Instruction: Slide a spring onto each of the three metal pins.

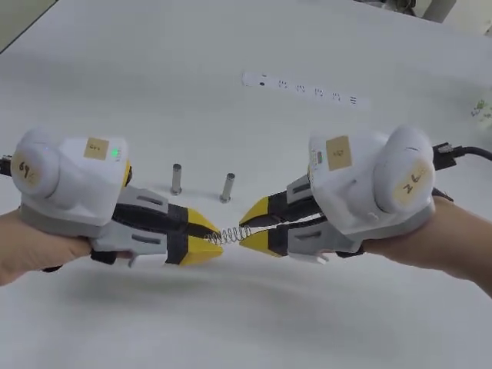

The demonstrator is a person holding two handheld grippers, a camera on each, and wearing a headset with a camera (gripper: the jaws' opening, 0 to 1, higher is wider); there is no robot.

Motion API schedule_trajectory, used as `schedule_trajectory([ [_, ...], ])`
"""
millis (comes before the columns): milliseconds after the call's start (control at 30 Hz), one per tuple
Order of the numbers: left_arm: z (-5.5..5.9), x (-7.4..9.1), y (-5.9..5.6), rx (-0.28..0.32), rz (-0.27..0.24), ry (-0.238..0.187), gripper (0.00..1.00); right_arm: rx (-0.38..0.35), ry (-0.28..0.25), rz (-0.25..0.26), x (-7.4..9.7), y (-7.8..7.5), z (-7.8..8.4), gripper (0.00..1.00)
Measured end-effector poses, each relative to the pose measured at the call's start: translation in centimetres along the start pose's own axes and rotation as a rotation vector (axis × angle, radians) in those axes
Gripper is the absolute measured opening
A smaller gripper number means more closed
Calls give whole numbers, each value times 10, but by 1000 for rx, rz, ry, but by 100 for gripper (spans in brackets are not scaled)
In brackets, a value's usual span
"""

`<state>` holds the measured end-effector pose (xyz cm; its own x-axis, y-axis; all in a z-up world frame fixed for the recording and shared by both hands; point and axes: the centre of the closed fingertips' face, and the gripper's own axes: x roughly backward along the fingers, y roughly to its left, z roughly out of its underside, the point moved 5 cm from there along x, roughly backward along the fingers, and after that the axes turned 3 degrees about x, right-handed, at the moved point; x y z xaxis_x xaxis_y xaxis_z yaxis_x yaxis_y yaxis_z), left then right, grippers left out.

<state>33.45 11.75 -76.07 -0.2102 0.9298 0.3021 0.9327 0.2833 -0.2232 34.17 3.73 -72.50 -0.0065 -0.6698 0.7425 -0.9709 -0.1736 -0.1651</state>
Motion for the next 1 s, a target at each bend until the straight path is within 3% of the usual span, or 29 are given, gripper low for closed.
schedule_trajectory([
  [600,2,-4,-1,-13,-2,8,2,-54,-97,-8,-3,1,-19,7],
  [1000,5,-9,0,-16,-5,20,2,-65,-109,-6,-6,2,-21,7],
])
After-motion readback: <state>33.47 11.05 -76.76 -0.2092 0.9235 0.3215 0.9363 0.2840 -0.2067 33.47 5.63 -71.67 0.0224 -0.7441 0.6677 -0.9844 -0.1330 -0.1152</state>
